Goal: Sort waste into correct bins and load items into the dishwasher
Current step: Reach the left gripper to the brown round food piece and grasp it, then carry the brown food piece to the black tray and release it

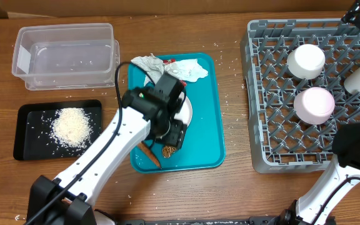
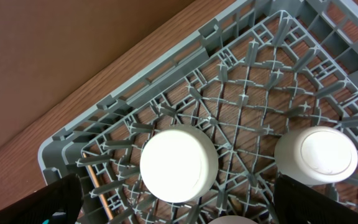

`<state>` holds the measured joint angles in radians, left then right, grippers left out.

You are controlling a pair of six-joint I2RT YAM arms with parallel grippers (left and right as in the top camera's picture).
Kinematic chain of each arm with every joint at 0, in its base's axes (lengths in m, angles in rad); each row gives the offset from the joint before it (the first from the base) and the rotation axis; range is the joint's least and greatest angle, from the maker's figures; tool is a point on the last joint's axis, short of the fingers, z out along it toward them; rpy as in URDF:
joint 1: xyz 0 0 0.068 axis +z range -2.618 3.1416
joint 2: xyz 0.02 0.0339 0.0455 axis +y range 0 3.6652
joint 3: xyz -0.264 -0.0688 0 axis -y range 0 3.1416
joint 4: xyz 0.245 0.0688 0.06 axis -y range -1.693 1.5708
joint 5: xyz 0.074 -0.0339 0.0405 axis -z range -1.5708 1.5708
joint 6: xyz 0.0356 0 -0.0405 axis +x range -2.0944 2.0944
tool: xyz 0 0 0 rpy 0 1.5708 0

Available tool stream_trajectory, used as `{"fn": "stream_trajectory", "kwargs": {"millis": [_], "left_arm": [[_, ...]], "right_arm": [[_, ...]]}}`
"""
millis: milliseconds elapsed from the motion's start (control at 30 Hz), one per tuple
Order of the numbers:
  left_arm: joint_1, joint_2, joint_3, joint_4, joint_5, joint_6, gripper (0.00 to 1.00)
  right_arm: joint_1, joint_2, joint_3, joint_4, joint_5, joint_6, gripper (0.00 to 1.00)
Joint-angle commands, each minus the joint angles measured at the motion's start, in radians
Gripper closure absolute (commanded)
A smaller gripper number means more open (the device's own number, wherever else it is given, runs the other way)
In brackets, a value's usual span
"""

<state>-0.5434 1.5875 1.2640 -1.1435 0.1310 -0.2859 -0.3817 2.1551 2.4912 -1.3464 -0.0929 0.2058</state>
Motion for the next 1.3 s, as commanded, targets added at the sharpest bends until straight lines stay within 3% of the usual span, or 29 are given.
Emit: {"fn": "stream_trajectory", "kwargs": {"millis": [0, 67, 300, 467, 800, 1067, 1133, 1200, 1267], "left_arm": [[-0.006, 0.006, -0.089, 0.038, 0.027, 0.018, 0.16], [-0.01, 0.012, -0.116, 0.068, 0.027, 0.021, 0.16], [-0.061, 0.059, -0.138, 0.144, 0.012, 0.121, 0.0], [-0.093, 0.146, -0.138, 0.139, -0.097, 0.125, 0.0], [-0.091, 0.265, -0.138, 0.166, -0.119, 0.079, 0.01], [-0.091, 0.264, -0.137, 0.184, -0.12, 0.085, 0.09], [-0.091, 0.264, -0.137, 0.184, -0.12, 0.095, 0.16], [-0.092, 0.265, -0.137, 0.184, -0.12, 0.108, 0.37], [-0.092, 0.265, -0.137, 0.185, -0.132, 0.107, 0.41]], "right_arm": [[0.0, -0.021, 0.017, 0.006, 0.003, 0.001, 0.0], [0.0, -0.021, 0.017, 0.006, 0.003, 0.001, 0.0], [0.0, -0.021, 0.017, 0.006, 0.003, 0.001, 0.0], [0.0, -0.021, 0.017, 0.006, 0.003, 0.001, 0.0], [0.0, -0.021, 0.017, 0.006, 0.003, 0.001, 0.0], [0.0, -0.021, 0.017, 0.006, 0.003, 0.001, 0.0], [0.0, -0.021, 0.017, 0.006, 0.003, 0.001, 0.0], [0.0, -0.021, 0.017, 0.006, 0.003, 0.001, 0.0], [0.0, -0.021, 0.017, 0.006, 0.003, 0.001, 0.0]]}}
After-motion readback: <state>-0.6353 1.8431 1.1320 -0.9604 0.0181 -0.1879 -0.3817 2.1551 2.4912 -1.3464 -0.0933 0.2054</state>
